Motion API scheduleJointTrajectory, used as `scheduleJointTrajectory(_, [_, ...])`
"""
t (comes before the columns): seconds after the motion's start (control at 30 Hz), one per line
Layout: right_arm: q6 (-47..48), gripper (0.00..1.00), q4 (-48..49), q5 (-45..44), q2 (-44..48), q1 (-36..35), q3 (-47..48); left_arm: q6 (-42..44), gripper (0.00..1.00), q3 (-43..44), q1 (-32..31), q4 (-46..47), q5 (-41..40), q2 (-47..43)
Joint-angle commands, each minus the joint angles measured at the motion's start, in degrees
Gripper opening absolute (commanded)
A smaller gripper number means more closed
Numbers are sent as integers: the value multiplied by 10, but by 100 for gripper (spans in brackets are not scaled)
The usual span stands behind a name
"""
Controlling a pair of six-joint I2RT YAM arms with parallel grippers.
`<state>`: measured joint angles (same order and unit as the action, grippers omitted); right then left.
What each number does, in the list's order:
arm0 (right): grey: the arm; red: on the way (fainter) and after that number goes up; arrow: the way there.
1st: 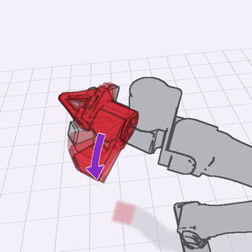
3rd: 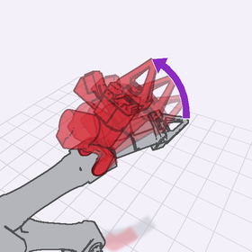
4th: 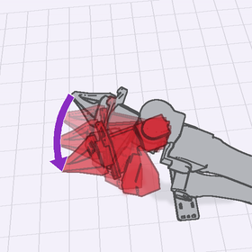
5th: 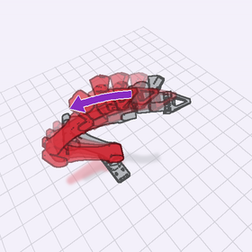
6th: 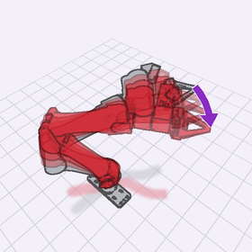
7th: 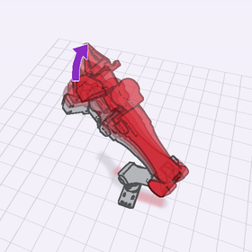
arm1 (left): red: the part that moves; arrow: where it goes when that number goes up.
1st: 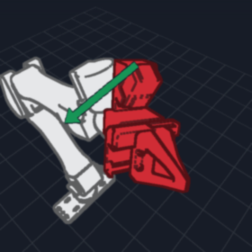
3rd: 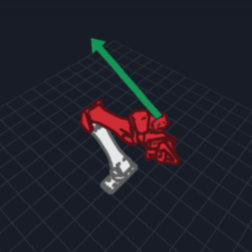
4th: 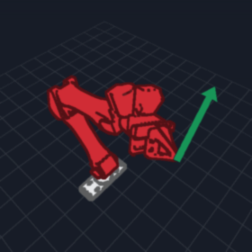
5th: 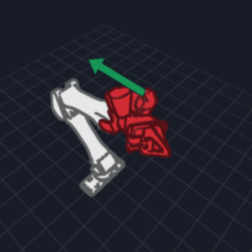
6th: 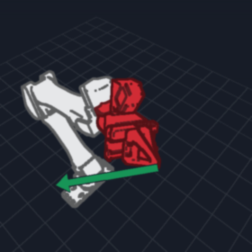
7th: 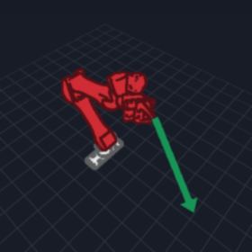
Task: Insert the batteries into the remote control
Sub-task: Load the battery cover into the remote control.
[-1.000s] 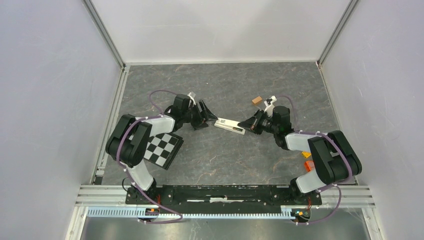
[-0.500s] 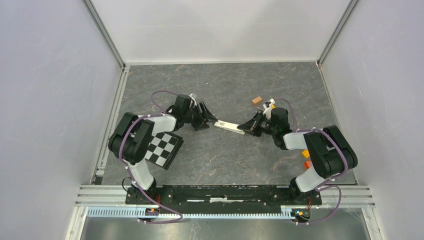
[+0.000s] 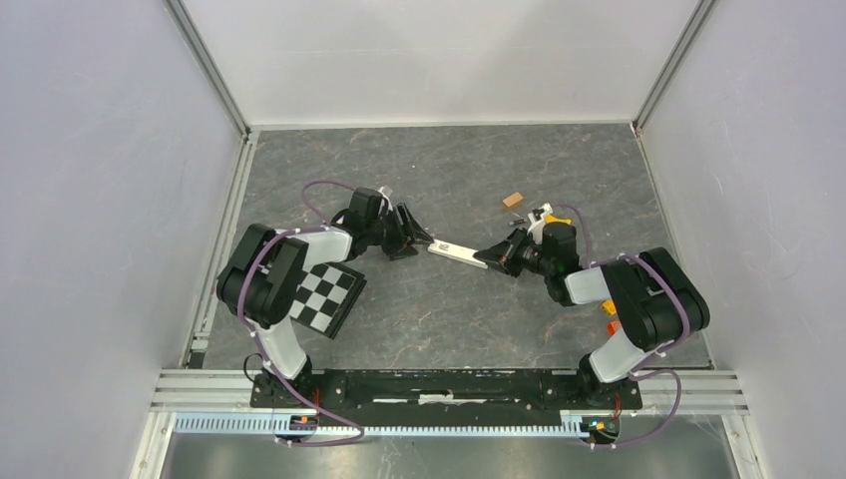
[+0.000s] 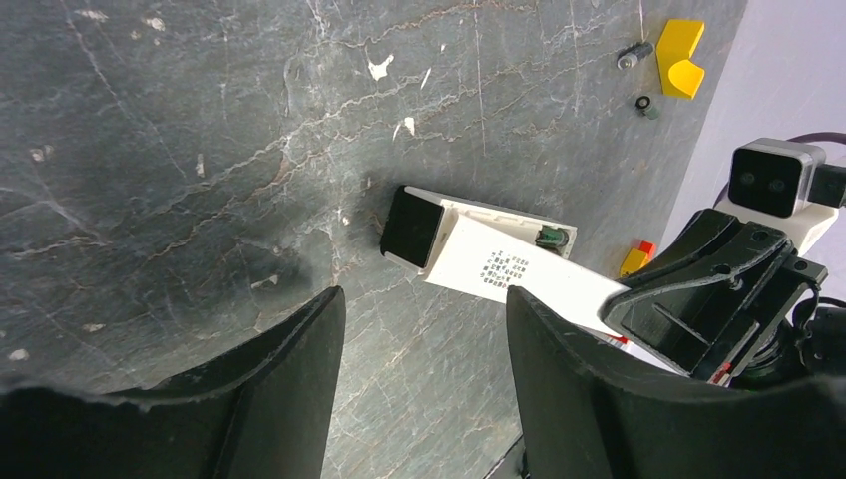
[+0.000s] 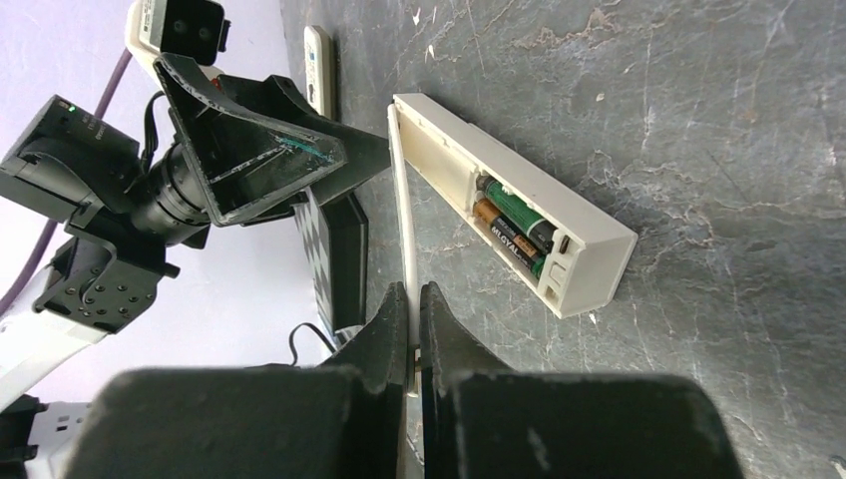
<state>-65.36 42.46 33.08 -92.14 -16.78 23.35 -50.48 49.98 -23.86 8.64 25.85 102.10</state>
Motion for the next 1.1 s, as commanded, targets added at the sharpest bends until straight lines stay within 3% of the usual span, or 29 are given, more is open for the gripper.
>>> scheduleJointTrajectory(0.0, [-37, 0, 52, 0, -13, -1, -9, 18, 66, 3, -1, 7, -14, -13])
scheduleJointTrajectory(0.17, [-54, 0, 51, 1, -30, 0, -5, 21, 65, 5, -1, 4, -11, -13])
scheduleJointTrajectory(0.33, [-109, 0, 138, 25, -54, -1, -14, 22, 65, 5, -1, 4, -10, -13])
scheduleJointTrajectory(0.53, [-84, 0, 92, 12, -48, -1, -12, 23, 65, 5, -1, 4, -11, -10])
scheduleJointTrajectory(1.07, [-86, 0, 94, -8, -36, 4, -30, 27, 61, 14, -1, 3, -13, 5])
